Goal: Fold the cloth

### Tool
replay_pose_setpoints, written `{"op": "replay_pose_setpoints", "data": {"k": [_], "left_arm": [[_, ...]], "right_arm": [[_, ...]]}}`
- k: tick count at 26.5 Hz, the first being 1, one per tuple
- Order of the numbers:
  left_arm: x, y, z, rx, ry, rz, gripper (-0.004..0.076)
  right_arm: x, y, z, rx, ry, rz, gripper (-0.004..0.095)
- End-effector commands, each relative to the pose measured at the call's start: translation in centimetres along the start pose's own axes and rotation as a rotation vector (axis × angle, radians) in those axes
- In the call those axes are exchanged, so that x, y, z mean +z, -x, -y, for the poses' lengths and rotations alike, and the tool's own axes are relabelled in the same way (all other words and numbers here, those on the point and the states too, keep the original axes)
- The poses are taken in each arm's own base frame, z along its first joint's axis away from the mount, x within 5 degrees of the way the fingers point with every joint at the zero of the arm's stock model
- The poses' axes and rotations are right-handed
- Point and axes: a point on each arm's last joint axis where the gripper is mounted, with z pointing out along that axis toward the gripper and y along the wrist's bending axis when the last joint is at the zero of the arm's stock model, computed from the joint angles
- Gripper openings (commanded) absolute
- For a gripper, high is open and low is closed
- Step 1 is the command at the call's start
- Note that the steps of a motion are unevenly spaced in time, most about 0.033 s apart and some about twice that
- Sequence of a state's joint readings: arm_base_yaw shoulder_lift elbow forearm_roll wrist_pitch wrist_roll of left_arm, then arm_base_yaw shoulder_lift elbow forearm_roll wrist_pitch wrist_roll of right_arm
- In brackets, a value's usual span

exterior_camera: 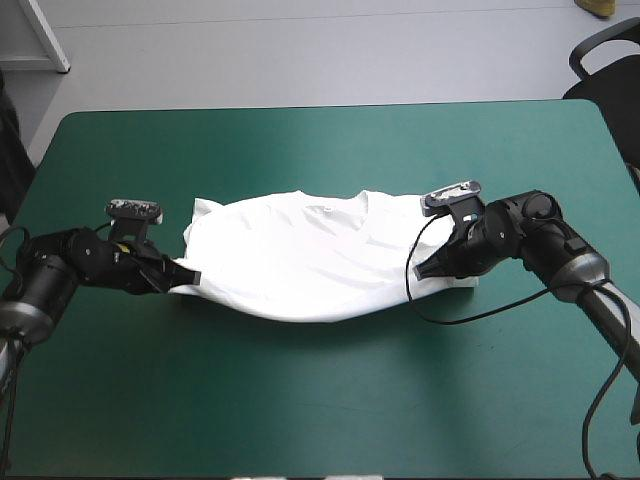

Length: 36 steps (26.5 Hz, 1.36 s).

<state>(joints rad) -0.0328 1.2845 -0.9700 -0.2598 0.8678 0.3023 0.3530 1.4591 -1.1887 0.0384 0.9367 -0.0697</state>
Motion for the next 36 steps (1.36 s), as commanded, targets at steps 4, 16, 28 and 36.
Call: {"op": "replay_pose_setpoints", "data": {"k": [4,16,28,36], "left_arm": [[-0.6,6.7,-0.6,0.015,0.009,0.139,0.0020],[2.3,12.5,-1.8,0.054,-0.002,0.175,0.0019],[6.7,15.4,-3.6,0.028,0.069,0.330,0.0020],[6.7,16.1,-3.8,0.046,0.097,0.401,0.0460]], "right_arm": [[-4.0,3.7,1.7,-0.008,-0.123,0.286,-0.0014],[0.2,8.8,5.4,0.055,-0.161,0.305,-0.0017],[5.4,13.2,6.4,0.053,-0.157,0.382,-0.0017],[5.4,14.5,5.9,0.103,-0.081,0.461,0.0710]]}}
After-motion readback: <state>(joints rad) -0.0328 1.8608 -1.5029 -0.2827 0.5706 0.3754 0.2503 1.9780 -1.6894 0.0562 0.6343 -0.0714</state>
